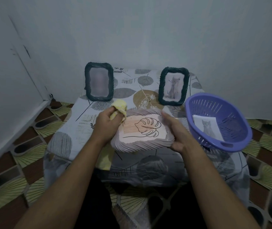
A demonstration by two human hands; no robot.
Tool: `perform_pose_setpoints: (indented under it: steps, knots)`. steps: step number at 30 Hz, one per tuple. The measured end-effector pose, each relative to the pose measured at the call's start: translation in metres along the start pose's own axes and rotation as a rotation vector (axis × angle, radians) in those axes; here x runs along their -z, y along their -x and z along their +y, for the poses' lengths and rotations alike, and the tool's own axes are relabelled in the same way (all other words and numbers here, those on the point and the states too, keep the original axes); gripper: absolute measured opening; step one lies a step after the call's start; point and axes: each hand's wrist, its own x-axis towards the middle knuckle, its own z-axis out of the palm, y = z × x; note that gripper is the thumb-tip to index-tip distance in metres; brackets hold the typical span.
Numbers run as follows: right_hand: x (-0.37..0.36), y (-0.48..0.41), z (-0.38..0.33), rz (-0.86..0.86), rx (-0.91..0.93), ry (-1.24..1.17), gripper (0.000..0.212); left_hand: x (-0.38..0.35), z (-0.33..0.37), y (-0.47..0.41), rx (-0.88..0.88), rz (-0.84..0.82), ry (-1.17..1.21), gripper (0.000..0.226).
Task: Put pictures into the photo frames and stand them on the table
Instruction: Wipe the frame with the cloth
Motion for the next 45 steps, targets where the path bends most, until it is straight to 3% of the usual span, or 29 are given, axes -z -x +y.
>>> perform_pose_setpoints:
  steps: [4,9,13,16,22,24,26,29,32,36,39,42,45]
  knots:
    - [0.001,-0.009,0.002,0.219,0.069,0.084,0.035,-0.005,0.007,0.012,0.018,-0.074,-0.026,0.024]
    - [0.006,-0.013,0.005,0.415,0.167,0.066,0.034,-0.019,0.000,0.041,-0.212,-0.283,-0.414,0.044]
    - [0.000,-0.003,0.008,0.405,0.212,0.100,0.020,-0.018,-0.014,0.043,-0.368,-0.262,-0.716,0.063]
    - [-0.013,0.005,0.013,0.371,0.240,0.204,0.012,-0.011,-0.019,0.026,-0.319,-0.245,-0.874,0.069]
    - [-0.028,0.001,0.020,0.456,0.323,0.130,0.014,-0.019,-0.012,0.025,-0.265,-0.165,-0.828,0.076]
    - [-0.032,-0.004,0.024,0.500,0.342,0.105,0.017,-0.034,-0.006,0.041,-0.262,-0.216,-0.859,0.082]
    - [-0.036,-0.010,0.034,0.547,0.369,0.130,0.019,-0.054,0.000,0.058,-0.317,-0.305,-0.850,0.084]
    - [-0.039,-0.008,0.041,0.557,0.364,0.162,0.038,-0.075,0.010,0.074,-0.434,-0.375,-0.733,0.067]
    - [-0.032,-0.004,0.042,0.542,0.389,0.046,0.044,-0.067,0.012,0.069,-0.558,-0.342,-0.784,0.057]
    - [-0.020,0.000,0.039,0.524,0.381,-0.046,0.047,-0.038,-0.001,0.038,-0.332,-0.144,-0.975,0.067]
    - [-0.023,0.000,0.038,0.508,0.388,-0.110,0.048,-0.034,-0.004,0.030,-0.184,-0.041,-0.946,0.064]
    - [-0.037,-0.003,0.041,0.504,0.441,-0.097,0.049,-0.058,0.008,0.041,-0.214,-0.070,-0.856,0.069]
    - [-0.042,-0.003,0.033,0.504,0.450,-0.018,0.041,-0.087,0.018,0.070,-0.325,-0.224,-0.708,0.071]
